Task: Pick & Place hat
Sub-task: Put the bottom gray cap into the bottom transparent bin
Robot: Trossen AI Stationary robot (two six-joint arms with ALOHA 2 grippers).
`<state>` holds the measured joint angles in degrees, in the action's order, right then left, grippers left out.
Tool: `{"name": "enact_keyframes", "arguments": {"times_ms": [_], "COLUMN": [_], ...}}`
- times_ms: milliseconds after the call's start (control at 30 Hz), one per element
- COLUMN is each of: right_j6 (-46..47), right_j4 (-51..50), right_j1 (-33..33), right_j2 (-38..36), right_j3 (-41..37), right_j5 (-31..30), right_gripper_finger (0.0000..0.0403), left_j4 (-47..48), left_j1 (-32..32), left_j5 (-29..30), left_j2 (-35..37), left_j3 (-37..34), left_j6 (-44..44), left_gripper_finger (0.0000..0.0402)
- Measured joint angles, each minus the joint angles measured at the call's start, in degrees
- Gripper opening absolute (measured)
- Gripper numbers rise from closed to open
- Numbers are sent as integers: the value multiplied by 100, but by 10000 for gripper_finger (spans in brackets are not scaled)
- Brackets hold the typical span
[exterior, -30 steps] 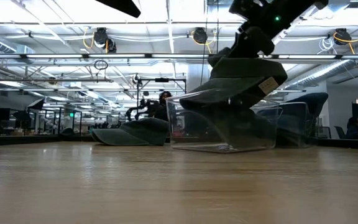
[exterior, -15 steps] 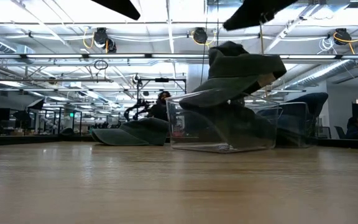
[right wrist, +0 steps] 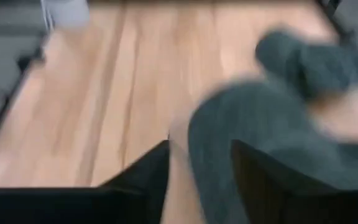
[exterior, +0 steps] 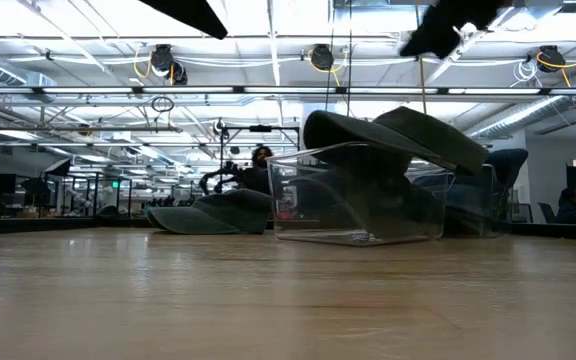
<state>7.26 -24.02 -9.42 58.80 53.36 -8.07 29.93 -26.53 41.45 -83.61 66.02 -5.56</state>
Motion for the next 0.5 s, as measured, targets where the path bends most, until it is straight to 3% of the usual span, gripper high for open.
{"name": "enact_keyframes", "arguments": {"times_ms": [133, 233, 367, 500], "right_j6": [531, 703, 554, 925], "right_j4": [-1064, -1470, -1658, -2105], "right_j1": [-262, -259, -205, 50], "right_j2": [5, 5, -166, -550], "right_j3": [0, 0, 0, 0], "right_j5": [-745, -1336, -1945, -2044], "right_gripper_finger": [63, 13, 11, 56], "left_j4": [-1, -2, -2, 0], "left_j1": [0, 0, 0, 0], "left_j5": [0, 0, -2, -2], "left_j2": [0, 0, 0, 0], "left_j3": [0, 0, 0, 0], "left_j6": [-20, -37, -55, -54], "left_gripper_finger": [81, 81, 81, 81]}}
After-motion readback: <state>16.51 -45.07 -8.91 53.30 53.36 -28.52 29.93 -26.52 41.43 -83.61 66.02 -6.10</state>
